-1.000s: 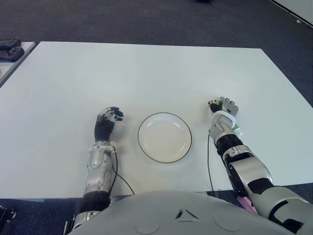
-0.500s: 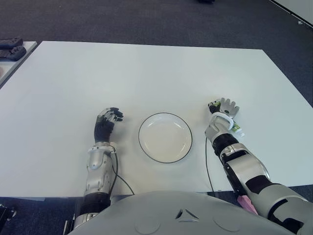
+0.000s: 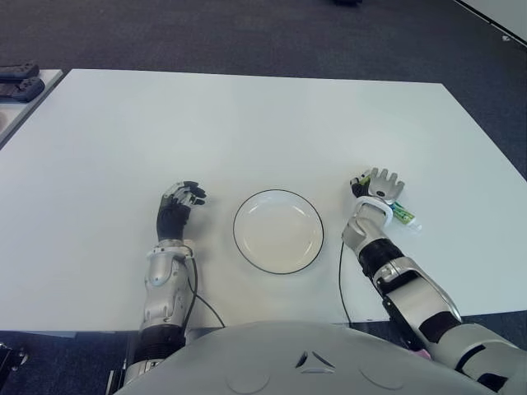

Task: Put the toothpaste on the table into the plate.

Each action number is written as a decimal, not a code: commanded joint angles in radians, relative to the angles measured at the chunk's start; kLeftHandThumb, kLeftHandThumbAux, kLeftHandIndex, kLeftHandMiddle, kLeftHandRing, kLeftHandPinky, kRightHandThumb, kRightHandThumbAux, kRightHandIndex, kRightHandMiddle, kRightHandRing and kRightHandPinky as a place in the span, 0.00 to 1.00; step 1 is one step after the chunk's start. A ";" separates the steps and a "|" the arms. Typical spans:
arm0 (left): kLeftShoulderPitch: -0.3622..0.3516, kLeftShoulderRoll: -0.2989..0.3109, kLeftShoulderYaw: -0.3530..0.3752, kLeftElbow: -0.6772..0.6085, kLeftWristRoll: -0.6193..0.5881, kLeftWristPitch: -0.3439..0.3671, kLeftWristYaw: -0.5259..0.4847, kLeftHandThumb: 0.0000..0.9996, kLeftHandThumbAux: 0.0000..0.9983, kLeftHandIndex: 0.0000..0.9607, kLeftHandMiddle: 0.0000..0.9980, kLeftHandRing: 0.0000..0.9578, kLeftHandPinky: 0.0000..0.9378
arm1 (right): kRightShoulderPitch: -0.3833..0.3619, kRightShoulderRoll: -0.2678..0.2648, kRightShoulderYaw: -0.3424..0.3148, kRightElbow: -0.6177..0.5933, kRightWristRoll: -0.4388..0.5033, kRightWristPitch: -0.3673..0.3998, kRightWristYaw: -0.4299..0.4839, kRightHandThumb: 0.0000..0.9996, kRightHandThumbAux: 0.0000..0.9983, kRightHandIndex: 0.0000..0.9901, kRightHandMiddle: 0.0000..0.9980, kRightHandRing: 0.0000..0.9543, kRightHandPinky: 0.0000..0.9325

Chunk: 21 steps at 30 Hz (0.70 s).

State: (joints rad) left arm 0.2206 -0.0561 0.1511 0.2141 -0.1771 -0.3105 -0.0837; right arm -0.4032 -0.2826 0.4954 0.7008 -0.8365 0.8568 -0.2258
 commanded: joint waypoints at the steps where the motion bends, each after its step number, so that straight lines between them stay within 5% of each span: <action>1: 0.021 -0.003 0.007 0.004 -0.007 0.034 0.011 0.71 0.73 0.45 0.51 0.52 0.50 | 0.092 -0.006 0.038 -0.026 0.003 0.039 0.095 0.51 0.18 0.00 0.00 0.00 0.00; 21: 0.029 0.007 0.007 -0.018 -0.019 0.059 -0.003 0.71 0.73 0.45 0.51 0.52 0.48 | 0.176 -0.060 0.071 -0.165 -0.051 0.069 0.175 0.50 0.21 0.00 0.00 0.00 0.00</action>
State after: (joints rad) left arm 0.2340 -0.0512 0.1545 0.1863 -0.1893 -0.2772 -0.0837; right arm -0.3039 -0.3493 0.5498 0.5175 -0.9075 0.9113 -0.1089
